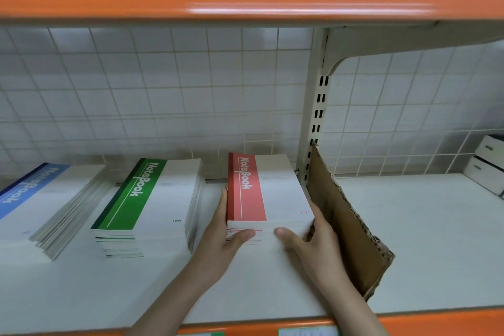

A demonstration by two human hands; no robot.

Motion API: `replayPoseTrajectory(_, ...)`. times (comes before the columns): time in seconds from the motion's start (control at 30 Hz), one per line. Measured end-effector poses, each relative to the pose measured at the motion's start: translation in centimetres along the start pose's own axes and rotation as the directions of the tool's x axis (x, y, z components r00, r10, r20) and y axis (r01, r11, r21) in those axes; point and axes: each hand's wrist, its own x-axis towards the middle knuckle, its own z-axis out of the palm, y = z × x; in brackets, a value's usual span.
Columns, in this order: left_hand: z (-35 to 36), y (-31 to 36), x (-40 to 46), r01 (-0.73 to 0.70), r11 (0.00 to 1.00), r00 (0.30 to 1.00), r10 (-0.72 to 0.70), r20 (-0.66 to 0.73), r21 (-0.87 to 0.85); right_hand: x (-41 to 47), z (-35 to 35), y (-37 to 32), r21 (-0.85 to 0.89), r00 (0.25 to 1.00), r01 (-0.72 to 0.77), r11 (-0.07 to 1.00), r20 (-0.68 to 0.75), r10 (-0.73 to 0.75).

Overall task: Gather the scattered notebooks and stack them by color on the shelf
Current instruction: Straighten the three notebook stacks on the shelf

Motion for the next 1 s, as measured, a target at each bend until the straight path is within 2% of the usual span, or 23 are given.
replayPoseTrajectory(0.37, 0.05, -0.17, 0.19, -0.015, 0.999, 1.000, 0.015, -0.015, 0.042, 0.13, -0.02, 0.00, 0.000, 1.000, -0.019, 1.000, 0.019, 0.019)
replayPoseTrajectory(0.6, -0.18, -0.72, 0.10, 0.002, 0.999, 1.000, -0.002, 0.018, 0.036, -0.14, -0.23, 0.33, -0.021, 0.996, -0.089, 0.996, 0.029, 0.089)
replayPoseTrajectory(1.0, 0.11, -0.62, 0.12, -0.010, 0.999, 1.000, 0.010, 0.000, -0.050, -0.09, -0.06, 0.26, -0.077, 0.989, -0.151, 0.986, -0.021, 0.150)
